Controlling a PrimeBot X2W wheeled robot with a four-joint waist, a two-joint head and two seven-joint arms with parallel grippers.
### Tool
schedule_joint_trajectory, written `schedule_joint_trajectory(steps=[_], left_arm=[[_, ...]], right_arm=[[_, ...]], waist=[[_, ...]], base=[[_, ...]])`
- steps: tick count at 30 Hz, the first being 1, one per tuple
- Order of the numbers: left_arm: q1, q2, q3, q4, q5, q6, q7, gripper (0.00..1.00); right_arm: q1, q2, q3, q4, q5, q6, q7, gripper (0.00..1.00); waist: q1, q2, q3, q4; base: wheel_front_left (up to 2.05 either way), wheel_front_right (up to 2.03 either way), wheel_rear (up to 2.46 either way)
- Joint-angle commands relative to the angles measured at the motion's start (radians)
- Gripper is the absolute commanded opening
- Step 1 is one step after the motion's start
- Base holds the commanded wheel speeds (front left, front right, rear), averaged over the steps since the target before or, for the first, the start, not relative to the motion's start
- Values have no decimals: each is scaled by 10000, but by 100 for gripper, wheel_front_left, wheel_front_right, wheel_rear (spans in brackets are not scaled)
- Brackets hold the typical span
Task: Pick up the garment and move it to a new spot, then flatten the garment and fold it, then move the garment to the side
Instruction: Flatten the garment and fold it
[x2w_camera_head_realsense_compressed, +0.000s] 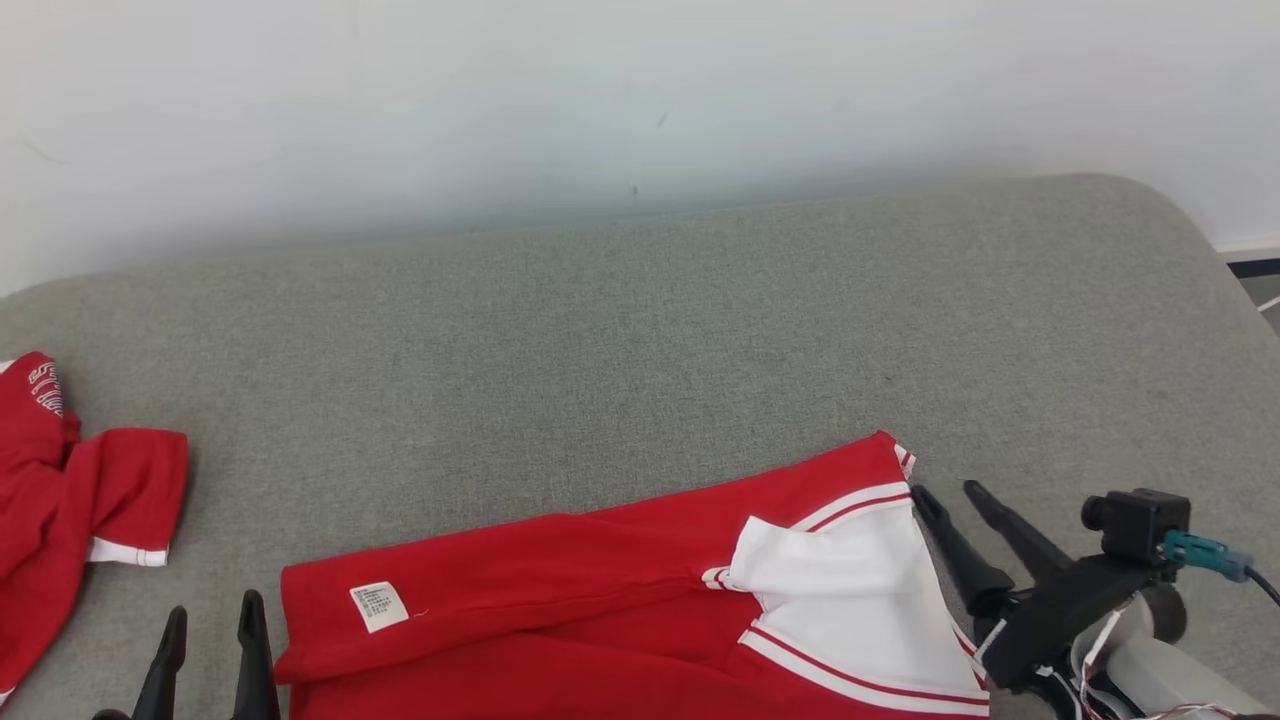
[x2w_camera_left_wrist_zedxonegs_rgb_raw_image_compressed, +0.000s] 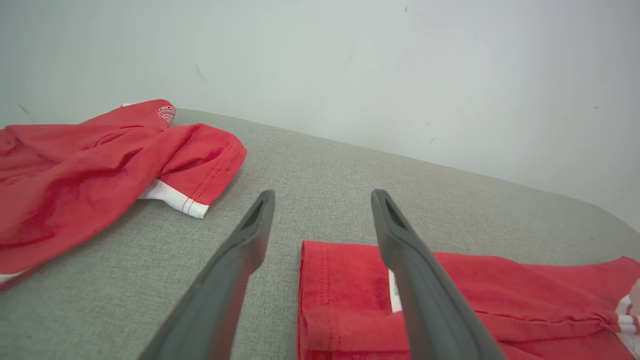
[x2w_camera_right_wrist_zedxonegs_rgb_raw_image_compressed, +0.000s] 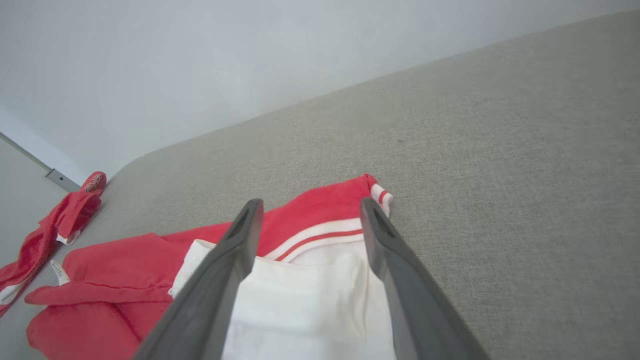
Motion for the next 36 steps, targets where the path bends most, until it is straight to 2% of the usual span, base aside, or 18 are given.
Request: schedule_joint_trajectory(steps=[1, 10, 20, 29, 30, 31, 32, 33, 36], left_arm=[[180, -19, 68, -55, 144, 44, -32, 100], [525, -324, 331, -291, 645, -15, -32, 100], [477, -544, 540, -387, 913, -173, -32, 100], [419, -616, 750, -570, 1510, -51, -32, 100], [415, -631, 763, -580, 1542, -57, -32, 100], [405, -642, 782, -585, 1562, -71, -32, 100], [387, -649, 800, -593, 1588, -89, -32, 100], [365, -656, 820, -596, 1611, -103, -32, 100], [314, -687, 869, -596, 1650, -152, -32, 100]], right_arm=[[147, 18, -144, 96, -250, -7, -20, 100], [558, 864, -1722, 1644, -1920, -7, -22, 100], [-36, 1897, -1736, 3881, -2366, -7, 380, 100], [-128, 2318, -1301, 4401, -2048, -7, 1017, 100], [-131, 2343, -1265, 4438, -1989, -7, 1075, 93], [-144, 2353, -1217, 4452, -1955, -7, 1140, 45], [-163, 2349, -1176, 4467, -1925, -7, 1142, 9], [-182, 2346, -1124, 4476, -1922, -7, 1143, 0], [-273, 2335, -1032, 4494, -1885, -8, 1051, 0]], waist=[[0, 0, -52, 33], [0, 0, -263, 237], [0, 0, -108, 604], [0, 0, 103, 719], [0, 0, 123, 725], [0, 0, 145, 729], [0, 0, 167, 731], [0, 0, 189, 735], [0, 0, 242, 735]], base=[[0, 0, 0], [0, 0, 0], [0, 0, 0], [0, 0, 0], [0, 0, 0], [0, 0, 0], [0, 0, 0], [0, 0, 0], [0, 0, 0]])
